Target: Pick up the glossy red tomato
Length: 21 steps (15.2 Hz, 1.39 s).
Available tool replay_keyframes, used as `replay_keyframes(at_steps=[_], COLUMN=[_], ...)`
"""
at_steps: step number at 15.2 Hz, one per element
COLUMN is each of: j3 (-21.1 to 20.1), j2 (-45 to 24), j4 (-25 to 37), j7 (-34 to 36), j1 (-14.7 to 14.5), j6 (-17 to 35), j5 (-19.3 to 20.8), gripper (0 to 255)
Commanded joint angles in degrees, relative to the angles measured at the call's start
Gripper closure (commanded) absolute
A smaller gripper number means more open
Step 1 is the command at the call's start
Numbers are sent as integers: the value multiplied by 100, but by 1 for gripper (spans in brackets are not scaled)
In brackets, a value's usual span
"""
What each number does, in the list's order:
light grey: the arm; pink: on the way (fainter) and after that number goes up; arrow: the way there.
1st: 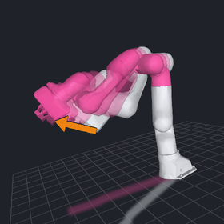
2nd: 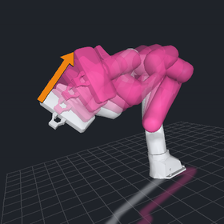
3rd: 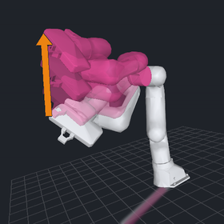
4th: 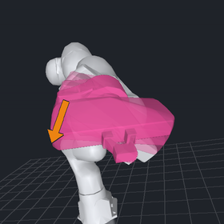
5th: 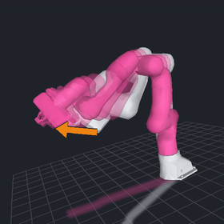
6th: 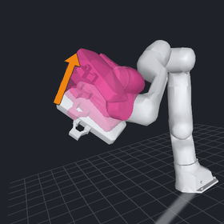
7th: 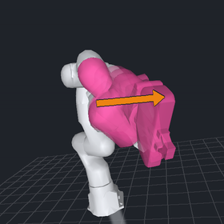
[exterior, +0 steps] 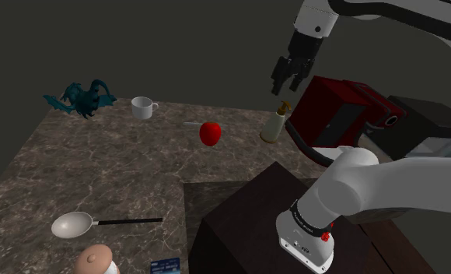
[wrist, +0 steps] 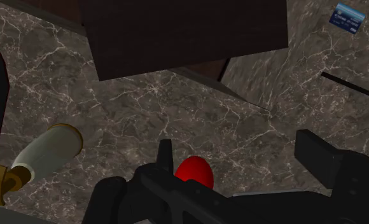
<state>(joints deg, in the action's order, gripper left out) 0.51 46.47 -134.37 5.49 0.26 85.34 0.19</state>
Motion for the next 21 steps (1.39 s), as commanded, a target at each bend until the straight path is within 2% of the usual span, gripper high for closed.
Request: replay_keyframes(at_steps=[1,11,21], j3=[0,399,644], j2=[0,-2065,-4397], j4=[0,283,1317], j7=[0,-569,-1182], j1=[0,-26,-43], j6=[0,1346,2180], j5=[0,37,-198], gripper=[0,0,0])
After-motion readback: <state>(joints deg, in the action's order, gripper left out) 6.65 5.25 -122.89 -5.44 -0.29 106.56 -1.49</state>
